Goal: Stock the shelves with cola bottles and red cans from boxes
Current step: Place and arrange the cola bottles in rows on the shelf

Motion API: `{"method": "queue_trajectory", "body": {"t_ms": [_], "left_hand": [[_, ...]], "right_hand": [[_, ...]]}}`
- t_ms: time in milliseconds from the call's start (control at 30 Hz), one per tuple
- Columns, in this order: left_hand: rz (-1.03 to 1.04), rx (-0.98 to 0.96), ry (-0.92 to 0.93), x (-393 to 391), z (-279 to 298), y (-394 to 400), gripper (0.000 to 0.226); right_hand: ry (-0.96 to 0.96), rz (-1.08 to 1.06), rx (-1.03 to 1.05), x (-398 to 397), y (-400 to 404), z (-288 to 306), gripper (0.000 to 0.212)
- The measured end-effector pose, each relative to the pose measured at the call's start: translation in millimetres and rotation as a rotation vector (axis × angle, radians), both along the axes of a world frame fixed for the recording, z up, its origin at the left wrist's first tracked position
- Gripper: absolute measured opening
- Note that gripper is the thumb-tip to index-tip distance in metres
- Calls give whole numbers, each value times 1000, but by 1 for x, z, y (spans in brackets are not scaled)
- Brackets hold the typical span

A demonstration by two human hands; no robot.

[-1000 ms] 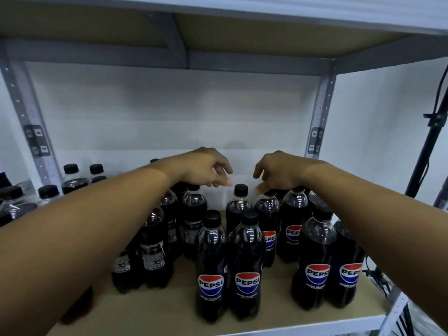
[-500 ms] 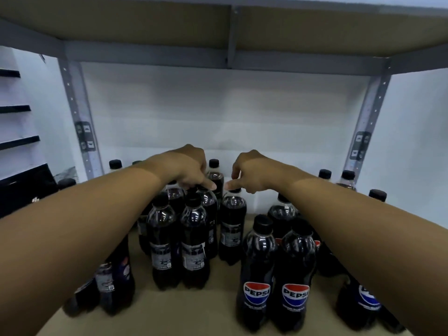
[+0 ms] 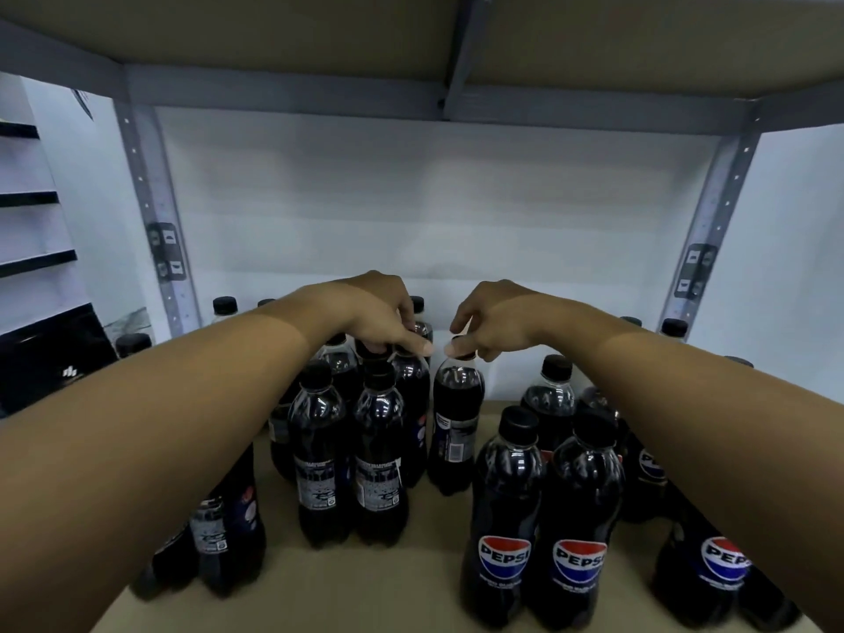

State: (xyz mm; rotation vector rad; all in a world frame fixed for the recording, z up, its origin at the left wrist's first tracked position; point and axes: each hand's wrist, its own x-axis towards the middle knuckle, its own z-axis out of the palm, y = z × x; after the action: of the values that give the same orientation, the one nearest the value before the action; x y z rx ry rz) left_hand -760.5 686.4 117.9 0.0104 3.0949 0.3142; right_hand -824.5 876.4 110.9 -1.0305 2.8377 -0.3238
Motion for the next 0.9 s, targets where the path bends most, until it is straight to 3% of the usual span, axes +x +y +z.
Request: {"method": "queue_trajectory", "body": {"t_ms": [133, 300, 467, 667, 800, 900], "left_hand": [[51, 18, 50, -5, -3, 7, 36], [-22, -21, 74, -6, -2, 11, 26], [-92, 32, 55, -5, -2, 2, 27], [46, 129, 48, -17, -11, 4, 46], [6, 98, 36, -19, -11, 3, 40], [-76, 28, 46, -18, -8, -1, 41]], "right_hand": [[78, -69, 30, 3, -8, -2, 46], [75, -31, 46, -2, -12, 0, 25], [22, -14, 24, -11, -9, 2, 32], [26, -104, 29, -15, -7, -4, 42], [23, -69, 36, -18, -8, -4, 29], [12, -22, 24, -20, -4, -3, 34]]}}
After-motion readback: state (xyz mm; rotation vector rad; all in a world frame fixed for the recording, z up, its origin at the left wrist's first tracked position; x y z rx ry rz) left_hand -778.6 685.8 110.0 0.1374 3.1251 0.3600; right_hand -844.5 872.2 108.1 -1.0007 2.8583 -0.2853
